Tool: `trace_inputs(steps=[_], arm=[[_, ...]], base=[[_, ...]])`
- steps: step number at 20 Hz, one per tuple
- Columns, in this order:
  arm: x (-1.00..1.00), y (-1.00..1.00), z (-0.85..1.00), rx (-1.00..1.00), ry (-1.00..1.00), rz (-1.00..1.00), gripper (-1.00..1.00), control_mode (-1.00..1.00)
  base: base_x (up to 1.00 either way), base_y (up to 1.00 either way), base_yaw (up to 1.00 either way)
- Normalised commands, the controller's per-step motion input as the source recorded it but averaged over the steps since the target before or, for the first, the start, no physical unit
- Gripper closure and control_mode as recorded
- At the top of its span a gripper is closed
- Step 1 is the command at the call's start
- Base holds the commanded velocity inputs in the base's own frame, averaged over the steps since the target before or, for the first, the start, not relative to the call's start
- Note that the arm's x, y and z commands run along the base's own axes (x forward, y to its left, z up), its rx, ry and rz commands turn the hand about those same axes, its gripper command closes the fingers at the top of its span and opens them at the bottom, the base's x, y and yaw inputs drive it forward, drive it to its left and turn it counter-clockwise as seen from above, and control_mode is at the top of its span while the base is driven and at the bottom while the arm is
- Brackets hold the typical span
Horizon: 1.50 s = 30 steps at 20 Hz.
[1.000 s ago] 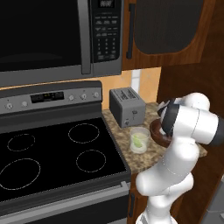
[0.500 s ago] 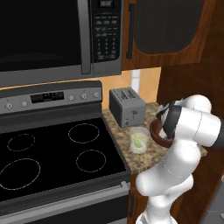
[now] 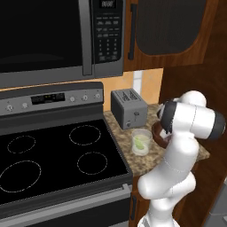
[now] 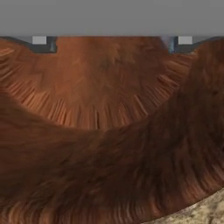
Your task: Grab a lemon wedge from the fridge and one ice cube from the ice bowl, and put them in the glass of lemonade.
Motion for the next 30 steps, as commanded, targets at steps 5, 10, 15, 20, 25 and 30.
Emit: trace_inputs(steps=[5, 10, 15, 20, 25, 30], arm=[[0.06, 0.00, -0.61, 0.00, -0.04, 0.02, -1.00, -1.00], [-0.06, 0.00, 0.07, 0.00, -0.21, 0.02, -1.00, -1.00], [-0.10, 0.00, 0.36, 0.00, -0.09, 0.02, -1.00, -1.00], [-0.01, 0.00, 0.76, -0.03, 0.13, 0.03, -1.00, -1.00], [-0.21, 0.00, 0.33, -0.04, 0.24, 0.00, -1.00, -1.00], [-0.33, 0.00, -0.36, 0.00, 0.17, 0.00, -1.00, -1.00]], base=[[0.00, 0.00, 0.00], [0.00, 0.00, 0.00], [0.00, 0.00, 0.00], [0.00, 0.00, 0.00], [0.00, 0.00, 0.00], [0.00, 0.00, 0.00]])
